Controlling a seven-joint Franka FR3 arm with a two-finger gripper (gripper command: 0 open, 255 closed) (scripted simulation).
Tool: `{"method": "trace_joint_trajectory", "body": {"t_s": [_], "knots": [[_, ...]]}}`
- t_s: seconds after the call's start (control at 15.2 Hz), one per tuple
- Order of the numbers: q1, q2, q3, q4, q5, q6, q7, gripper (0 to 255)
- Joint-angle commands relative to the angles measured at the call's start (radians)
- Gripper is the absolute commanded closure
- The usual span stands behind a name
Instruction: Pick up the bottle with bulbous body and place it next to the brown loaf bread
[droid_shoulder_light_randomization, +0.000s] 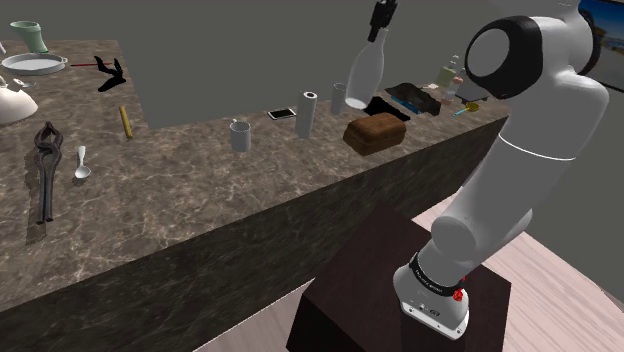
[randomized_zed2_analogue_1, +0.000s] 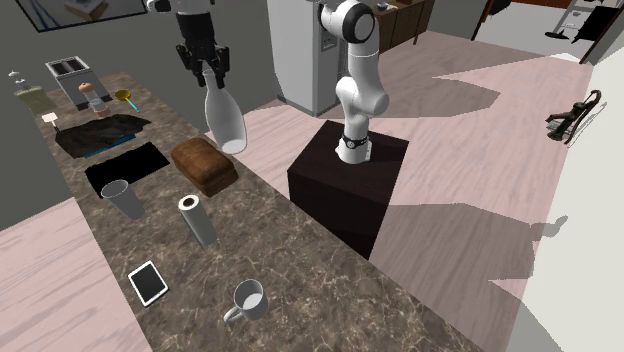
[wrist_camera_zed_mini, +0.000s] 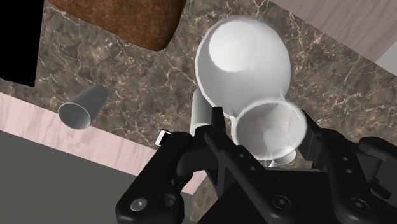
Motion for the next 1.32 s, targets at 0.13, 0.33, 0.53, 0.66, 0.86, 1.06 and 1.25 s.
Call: {"method": "trace_joint_trajectory", "body": {"t_s": [0.13, 0.33, 0.53, 0.66, 0.86, 1.06, 1.25], "knots": [[0.008, -0.044, 0.003, -0.120, -0.011, 0.078, -0.001, 255], [0.011, -0.065, 0.005, -0.190, -0.016, 0.127, -0.002, 255], [0.014, -0.083, 0.006, -0.253, -0.020, 0.174, -0.003, 255], [0.015, -0.092, 0.007, -0.293, -0.022, 0.204, -0.004, 255], [0.017, -0.104, 0.008, -0.349, -0.024, 0.248, -0.006, 255], [0.018, -0.113, 0.009, -0.401, -0.025, 0.292, -0.008, 255], [0.019, -0.120, 0.010, -0.450, -0.026, 0.334, -0.010, 255]]}}
